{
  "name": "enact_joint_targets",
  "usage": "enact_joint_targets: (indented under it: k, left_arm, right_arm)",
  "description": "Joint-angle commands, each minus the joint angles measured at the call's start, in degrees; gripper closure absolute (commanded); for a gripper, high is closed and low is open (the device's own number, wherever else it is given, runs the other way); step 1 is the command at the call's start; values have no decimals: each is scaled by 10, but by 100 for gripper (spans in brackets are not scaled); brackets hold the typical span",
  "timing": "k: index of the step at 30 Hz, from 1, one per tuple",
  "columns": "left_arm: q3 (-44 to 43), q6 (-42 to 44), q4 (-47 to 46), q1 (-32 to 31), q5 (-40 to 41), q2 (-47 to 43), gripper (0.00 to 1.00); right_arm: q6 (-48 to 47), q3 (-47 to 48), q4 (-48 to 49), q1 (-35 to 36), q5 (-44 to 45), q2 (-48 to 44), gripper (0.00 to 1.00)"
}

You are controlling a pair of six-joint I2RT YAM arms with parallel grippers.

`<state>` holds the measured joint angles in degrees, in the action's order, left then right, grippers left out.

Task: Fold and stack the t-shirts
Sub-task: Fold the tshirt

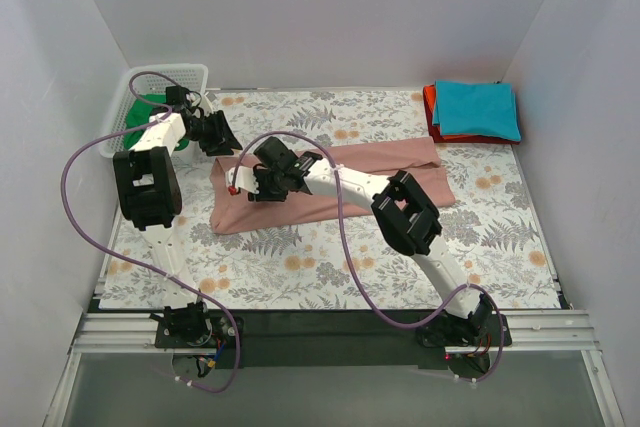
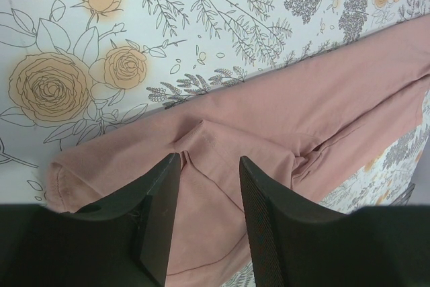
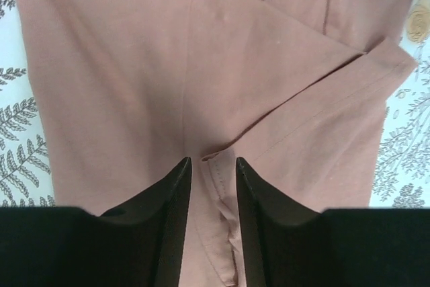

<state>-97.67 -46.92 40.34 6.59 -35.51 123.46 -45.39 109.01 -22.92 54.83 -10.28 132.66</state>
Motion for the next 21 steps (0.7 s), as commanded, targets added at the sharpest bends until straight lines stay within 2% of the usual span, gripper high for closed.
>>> enact_joint_targets:
  k: [1, 7, 9, 13, 14, 15, 21]
  left_arm:
    - [-6, 4, 4, 0, -4, -18, 60]
    - [-8, 9, 3, 1, -1, -17, 60]
    - [-10, 9, 3, 1, -2, -16, 60]
    - [-13, 8, 2, 0, -4, -14, 60]
    - [-12, 8, 2, 0, -5, -14, 60]
    - [-11, 8, 2, 0, -6, -14, 60]
    - [-9, 9, 1, 1, -5, -15, 60]
  right_arm:
    - [3, 36, 20, 1, 11, 18, 62]
    - [0, 46, 24, 1, 41, 30, 73]
    - [-1, 42, 24, 1, 45, 31, 73]
    - [6, 36, 23, 1, 44, 23, 65]
    - [9, 33, 24, 1, 40, 20, 59]
    - [15, 30, 24, 1, 36, 13, 58]
    - [35, 15, 21, 1, 5, -1, 54]
